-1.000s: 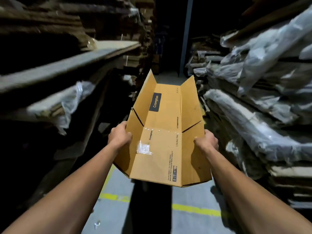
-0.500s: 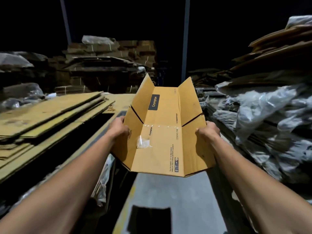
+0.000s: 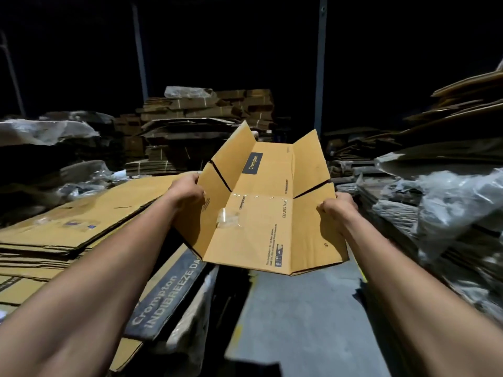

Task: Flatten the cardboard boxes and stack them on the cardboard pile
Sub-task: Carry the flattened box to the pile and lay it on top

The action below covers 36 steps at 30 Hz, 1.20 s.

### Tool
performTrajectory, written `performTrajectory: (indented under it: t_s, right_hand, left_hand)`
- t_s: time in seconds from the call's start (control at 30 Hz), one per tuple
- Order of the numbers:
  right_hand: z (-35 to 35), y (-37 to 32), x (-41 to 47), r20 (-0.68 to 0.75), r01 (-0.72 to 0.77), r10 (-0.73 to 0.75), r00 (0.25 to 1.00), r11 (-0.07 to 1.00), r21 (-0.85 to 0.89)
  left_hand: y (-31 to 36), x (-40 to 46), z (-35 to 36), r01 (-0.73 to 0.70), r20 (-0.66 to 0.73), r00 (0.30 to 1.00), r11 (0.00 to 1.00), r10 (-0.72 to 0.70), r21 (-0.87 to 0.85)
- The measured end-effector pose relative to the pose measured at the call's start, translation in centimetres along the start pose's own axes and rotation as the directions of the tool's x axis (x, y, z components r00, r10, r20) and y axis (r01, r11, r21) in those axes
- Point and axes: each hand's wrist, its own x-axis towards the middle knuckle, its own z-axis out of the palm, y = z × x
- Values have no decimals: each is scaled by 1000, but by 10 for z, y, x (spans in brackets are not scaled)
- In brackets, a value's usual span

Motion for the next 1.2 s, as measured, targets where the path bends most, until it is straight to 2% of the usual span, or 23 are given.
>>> performTrajectory:
  t_s: [0.2,0.47,0.77,0.9,0.97,1.07,1.13,1.2]
  right_hand:
    - [66,-32,14,48,12,-15,999,997,74]
    - [203,-93,14,110,21,-45,993,977,212]
    - [409,-193,-22,190,-30,-52,980,915,401]
    - [504,-228,-53,245,-117,7,969,892,437]
    - [540,-235,-66,248,-151,42,968,884,442]
    - [589,-239,-87,271,-216,105,957,880,424]
    - [612,-237,-99,279,-259,151,948,876,407]
    - [640,-233,-107,301,-335,217,929,838,431]
  left_hand:
    - [-36,44,-31,39,-87,996,983,-24,180]
    - [-134,116,-99,122,-210,977,915,-43,384]
    - [-269,172,-222,293,-471,882,807,-21,513]
    - [-342,189,-266,376,-527,848,768,-60,518]
    - [-379,196,-274,408,-527,844,751,-94,519]
    - [-441,204,-269,477,-448,861,689,-241,545]
    - [-483,206,-251,469,-305,883,667,-356,579]
    - [-514,203,-233,442,-113,880,709,-461,549]
